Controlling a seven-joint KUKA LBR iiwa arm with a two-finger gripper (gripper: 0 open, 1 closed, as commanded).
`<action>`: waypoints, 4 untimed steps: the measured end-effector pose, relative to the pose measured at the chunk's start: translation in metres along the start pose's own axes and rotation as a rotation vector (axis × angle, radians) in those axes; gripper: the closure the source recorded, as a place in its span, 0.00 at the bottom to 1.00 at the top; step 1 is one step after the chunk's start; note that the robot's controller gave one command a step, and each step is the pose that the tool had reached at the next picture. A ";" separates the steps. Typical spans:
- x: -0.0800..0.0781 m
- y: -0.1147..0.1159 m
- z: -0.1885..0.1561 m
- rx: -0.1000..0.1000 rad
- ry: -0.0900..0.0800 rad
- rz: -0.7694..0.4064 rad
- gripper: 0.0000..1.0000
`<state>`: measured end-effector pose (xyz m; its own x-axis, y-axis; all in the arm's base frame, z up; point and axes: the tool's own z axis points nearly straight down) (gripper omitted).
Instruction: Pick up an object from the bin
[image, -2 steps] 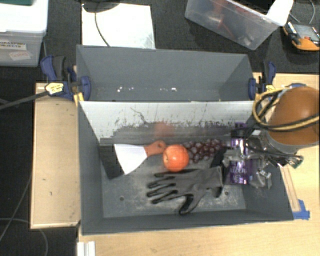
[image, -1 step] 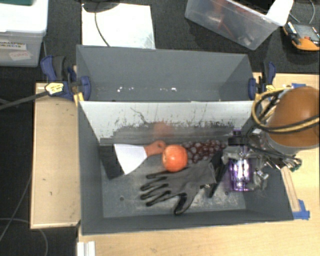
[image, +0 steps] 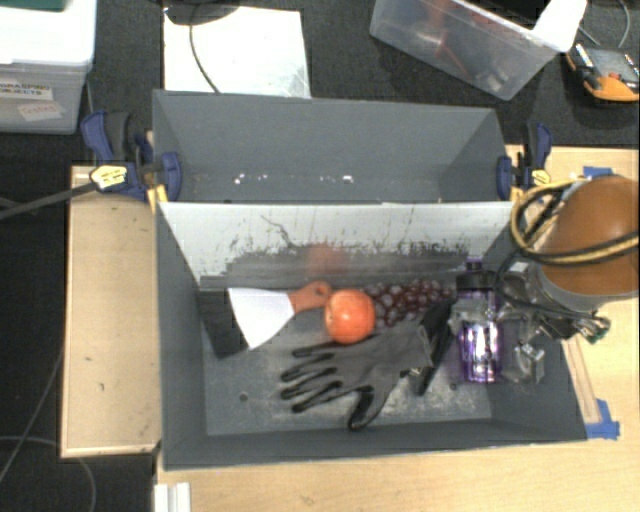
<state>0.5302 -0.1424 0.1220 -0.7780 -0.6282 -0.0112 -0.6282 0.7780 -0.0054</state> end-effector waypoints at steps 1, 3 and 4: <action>0.012 0.020 0.035 0.013 -0.026 -0.311 0.00; -0.013 0.016 -0.051 0.022 -0.032 -0.276 0.00; 0.019 0.037 -0.041 0.003 -0.016 0.065 0.00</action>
Offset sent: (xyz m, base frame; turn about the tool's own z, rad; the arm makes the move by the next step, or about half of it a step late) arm -0.0526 0.0074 -0.0520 0.1110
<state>0.4920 -0.1260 0.1631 -0.8168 -0.5763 -0.0272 -0.5763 0.8172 -0.0067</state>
